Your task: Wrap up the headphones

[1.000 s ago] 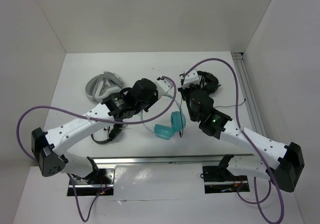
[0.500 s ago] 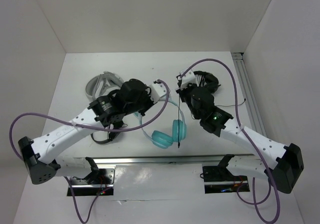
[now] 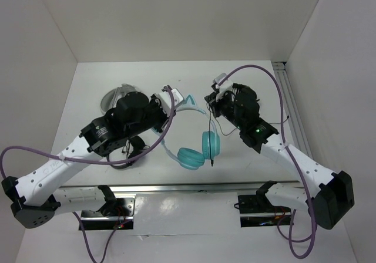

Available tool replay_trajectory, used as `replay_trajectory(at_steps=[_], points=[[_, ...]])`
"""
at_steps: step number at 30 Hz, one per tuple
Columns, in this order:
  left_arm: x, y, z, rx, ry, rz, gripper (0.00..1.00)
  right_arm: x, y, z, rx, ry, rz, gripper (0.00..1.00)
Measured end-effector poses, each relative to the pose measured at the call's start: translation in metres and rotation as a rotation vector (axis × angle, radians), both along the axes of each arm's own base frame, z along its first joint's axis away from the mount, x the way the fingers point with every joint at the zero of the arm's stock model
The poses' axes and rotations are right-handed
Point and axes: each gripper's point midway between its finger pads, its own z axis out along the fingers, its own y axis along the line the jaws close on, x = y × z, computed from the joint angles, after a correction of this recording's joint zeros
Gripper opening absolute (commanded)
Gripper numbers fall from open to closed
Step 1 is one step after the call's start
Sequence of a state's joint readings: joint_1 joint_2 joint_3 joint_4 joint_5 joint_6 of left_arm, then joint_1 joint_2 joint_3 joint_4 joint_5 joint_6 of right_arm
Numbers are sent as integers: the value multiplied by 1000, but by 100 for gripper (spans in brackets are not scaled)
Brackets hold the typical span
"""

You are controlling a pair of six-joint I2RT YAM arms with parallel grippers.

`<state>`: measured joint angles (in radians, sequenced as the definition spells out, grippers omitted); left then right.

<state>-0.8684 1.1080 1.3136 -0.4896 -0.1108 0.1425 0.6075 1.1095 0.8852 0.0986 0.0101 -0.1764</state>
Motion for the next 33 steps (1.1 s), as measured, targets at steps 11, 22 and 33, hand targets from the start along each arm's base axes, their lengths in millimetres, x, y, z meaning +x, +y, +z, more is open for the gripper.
replay_trajectory(at_steps=[11,22,33], points=[[-2,10,35,-179,2,118,0,7,44,-13,245,8,237,61],[11,45,68,-379,14,387,0,42,85,-98,460,199,387,52],[65,75,104,-635,-25,746,0,8,111,-142,524,352,515,5]])
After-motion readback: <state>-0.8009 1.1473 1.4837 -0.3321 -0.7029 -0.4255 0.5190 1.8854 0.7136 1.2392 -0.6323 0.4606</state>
